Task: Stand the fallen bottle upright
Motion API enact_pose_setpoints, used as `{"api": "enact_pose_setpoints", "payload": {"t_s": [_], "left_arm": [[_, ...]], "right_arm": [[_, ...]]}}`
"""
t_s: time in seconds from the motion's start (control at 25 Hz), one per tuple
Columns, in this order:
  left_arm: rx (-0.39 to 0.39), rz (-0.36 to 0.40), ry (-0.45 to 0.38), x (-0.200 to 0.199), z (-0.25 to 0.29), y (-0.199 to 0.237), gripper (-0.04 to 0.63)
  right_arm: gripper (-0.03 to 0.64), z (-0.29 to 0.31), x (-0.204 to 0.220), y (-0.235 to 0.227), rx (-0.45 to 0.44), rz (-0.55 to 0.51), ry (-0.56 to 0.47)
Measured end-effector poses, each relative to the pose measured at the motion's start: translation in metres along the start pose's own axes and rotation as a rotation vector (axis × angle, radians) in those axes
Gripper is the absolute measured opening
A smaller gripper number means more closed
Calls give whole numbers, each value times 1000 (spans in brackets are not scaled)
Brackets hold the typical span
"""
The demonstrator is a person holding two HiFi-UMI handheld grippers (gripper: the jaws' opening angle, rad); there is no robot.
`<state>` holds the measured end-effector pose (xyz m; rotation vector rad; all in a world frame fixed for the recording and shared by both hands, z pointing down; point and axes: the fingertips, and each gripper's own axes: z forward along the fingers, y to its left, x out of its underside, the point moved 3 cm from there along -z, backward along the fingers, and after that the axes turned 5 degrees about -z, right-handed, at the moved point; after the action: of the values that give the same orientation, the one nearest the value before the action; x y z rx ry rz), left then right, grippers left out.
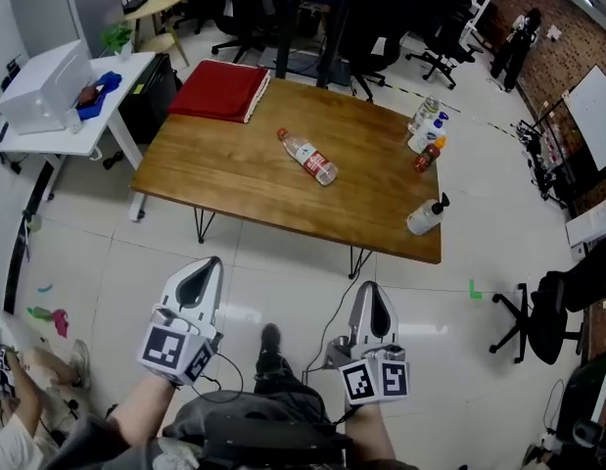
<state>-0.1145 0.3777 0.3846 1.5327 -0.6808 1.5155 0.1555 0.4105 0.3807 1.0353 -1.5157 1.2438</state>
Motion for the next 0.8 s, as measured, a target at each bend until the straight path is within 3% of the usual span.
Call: {"api": "enact_pose_setpoints", "payload": {"t_s": [0.24, 0.52, 0.8], "left_arm": [[-13, -12, 35, -9, 92, 15, 32], [-43, -4, 35, -26, 164, 31, 32], [-71, -6, 61, -25, 195, 49, 32]], "right_arm": [[29, 86, -8, -24, -68, -186, 21], [29, 169, -12, -52, -120, -169, 18], [29, 212, -9, -56, -144, -174, 17]]}}
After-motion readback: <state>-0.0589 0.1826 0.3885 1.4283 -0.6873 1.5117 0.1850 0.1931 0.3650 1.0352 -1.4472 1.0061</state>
